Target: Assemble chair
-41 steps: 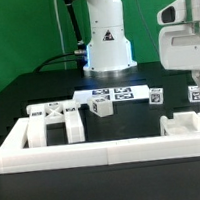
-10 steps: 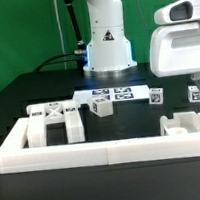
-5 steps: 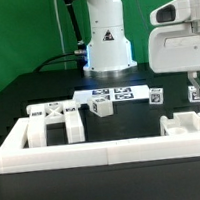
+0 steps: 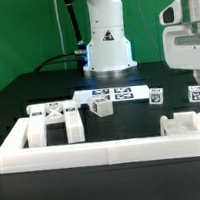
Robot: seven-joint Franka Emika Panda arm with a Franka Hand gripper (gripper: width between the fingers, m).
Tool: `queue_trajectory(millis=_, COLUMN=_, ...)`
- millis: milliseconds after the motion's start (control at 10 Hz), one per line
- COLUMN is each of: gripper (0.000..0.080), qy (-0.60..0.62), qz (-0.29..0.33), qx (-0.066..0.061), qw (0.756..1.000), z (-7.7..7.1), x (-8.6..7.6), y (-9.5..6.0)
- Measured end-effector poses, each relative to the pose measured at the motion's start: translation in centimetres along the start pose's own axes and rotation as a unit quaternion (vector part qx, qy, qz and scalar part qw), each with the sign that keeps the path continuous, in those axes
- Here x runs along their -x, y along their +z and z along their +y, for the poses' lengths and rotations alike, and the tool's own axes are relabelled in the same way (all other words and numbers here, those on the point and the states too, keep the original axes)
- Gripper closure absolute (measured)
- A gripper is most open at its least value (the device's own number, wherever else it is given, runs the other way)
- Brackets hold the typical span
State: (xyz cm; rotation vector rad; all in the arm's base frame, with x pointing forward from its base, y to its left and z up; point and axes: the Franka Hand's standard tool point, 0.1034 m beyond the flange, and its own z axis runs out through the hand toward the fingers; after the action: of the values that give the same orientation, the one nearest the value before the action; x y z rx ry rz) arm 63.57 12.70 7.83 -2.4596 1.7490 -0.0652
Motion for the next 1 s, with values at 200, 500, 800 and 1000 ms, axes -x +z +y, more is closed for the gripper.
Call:
queue_trajectory(millis=200, gripper=0.0509, qy=0.033, qz=-0.001, qx=0.0, qw=0.999, z=0.0, x=0.02, y=-0.01)
queue_trajectory(millis=500, gripper=0.0287, qy=-0.007, qz=-0.001, qx=-0.001, qw=1.0, z=-0.11, x=0.1, y=-0.04)
queue_trajectory(millis=800, gripper=0.0152, qy=-0.194, qz=0.011, qx=-0.011, qw=0.981, z=-0.75, x=0.64, y=-0.42)
queue_trajectory(millis=1000, gripper=0.0151, qy=-0.291, qz=0.012, qx=-0.006, qw=0.957, z=-0.55, x=0.47, y=-0.3)
